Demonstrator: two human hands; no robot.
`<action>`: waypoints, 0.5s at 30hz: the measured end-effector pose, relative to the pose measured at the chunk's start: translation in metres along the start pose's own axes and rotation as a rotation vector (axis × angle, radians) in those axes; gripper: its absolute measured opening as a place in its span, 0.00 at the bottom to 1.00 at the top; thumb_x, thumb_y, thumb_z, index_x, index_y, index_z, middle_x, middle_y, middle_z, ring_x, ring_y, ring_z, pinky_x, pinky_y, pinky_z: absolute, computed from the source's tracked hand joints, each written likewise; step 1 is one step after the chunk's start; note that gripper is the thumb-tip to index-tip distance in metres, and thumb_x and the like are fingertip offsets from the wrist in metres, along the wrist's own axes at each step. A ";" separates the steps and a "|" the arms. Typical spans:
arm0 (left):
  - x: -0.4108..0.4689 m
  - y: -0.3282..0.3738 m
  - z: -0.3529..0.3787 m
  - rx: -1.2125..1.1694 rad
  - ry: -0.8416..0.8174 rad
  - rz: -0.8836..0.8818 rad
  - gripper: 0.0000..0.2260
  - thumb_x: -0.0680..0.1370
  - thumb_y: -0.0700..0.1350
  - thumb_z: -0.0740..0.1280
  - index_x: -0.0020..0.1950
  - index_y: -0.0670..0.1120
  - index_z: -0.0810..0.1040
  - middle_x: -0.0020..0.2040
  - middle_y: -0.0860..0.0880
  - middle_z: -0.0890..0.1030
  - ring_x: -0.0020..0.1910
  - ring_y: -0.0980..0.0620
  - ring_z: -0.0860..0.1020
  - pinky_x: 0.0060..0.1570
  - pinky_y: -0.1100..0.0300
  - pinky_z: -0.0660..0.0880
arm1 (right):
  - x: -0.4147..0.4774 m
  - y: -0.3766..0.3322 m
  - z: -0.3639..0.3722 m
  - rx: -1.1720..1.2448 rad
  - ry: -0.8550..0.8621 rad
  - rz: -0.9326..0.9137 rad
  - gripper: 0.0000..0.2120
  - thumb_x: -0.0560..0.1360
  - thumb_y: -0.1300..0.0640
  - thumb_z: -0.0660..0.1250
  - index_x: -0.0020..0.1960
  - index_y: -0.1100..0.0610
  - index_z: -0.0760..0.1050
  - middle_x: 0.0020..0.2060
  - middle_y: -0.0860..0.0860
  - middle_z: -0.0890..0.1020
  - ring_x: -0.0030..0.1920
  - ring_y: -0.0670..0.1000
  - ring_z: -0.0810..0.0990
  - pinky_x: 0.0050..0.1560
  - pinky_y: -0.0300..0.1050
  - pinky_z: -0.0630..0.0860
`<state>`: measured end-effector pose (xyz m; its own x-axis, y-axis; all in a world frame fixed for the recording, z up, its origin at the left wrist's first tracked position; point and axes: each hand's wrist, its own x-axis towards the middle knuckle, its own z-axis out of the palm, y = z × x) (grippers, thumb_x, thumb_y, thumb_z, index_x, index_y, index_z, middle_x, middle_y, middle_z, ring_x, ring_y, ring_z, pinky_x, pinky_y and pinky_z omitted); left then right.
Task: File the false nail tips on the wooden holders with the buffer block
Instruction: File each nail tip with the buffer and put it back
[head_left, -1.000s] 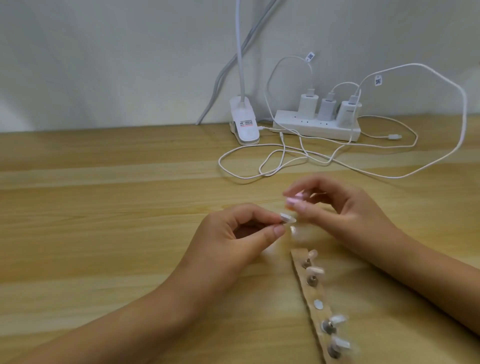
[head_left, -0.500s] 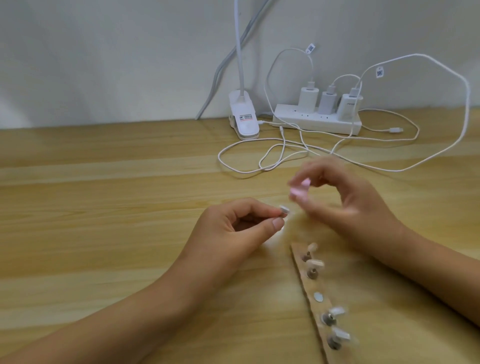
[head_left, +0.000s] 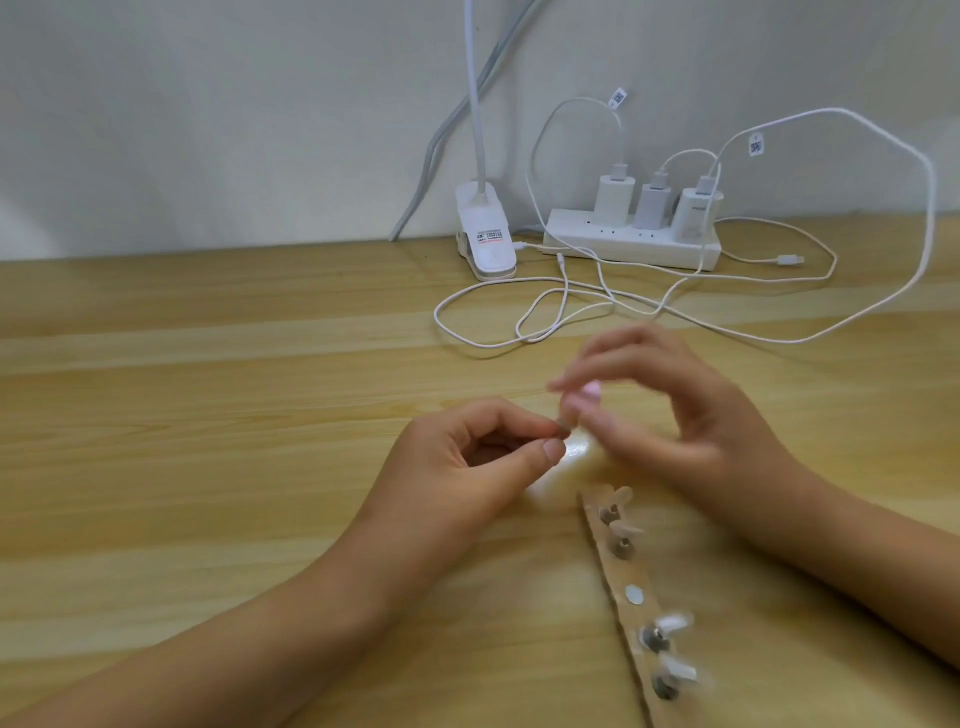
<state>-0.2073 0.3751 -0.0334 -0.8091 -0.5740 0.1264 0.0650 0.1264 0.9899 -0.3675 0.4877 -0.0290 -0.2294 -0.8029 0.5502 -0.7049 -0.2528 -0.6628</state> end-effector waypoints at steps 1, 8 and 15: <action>0.000 0.000 0.000 -0.012 0.005 -0.008 0.03 0.72 0.40 0.73 0.40 0.48 0.85 0.42 0.53 0.86 0.43 0.61 0.82 0.43 0.72 0.74 | 0.002 0.003 -0.004 -0.002 0.047 0.047 0.06 0.75 0.58 0.73 0.52 0.53 0.82 0.50 0.51 0.79 0.57 0.49 0.77 0.63 0.48 0.72; 0.002 -0.001 0.000 -0.021 0.010 -0.017 0.03 0.72 0.40 0.73 0.41 0.47 0.85 0.41 0.53 0.86 0.42 0.61 0.82 0.42 0.72 0.74 | 0.000 0.004 0.001 -0.126 0.021 -0.148 0.05 0.76 0.61 0.73 0.52 0.57 0.82 0.51 0.55 0.77 0.56 0.52 0.78 0.59 0.49 0.74; 0.001 -0.003 0.000 -0.033 0.013 -0.016 0.02 0.73 0.40 0.73 0.42 0.47 0.84 0.45 0.51 0.86 0.46 0.57 0.83 0.45 0.68 0.76 | 0.000 0.005 0.002 -0.071 0.036 -0.138 0.06 0.75 0.59 0.72 0.52 0.55 0.81 0.51 0.54 0.77 0.56 0.52 0.78 0.59 0.47 0.74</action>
<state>-0.2082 0.3739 -0.0361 -0.8025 -0.5863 0.1107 0.0712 0.0901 0.9934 -0.3697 0.4847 -0.0336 -0.1499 -0.7427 0.6527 -0.7771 -0.3196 -0.5421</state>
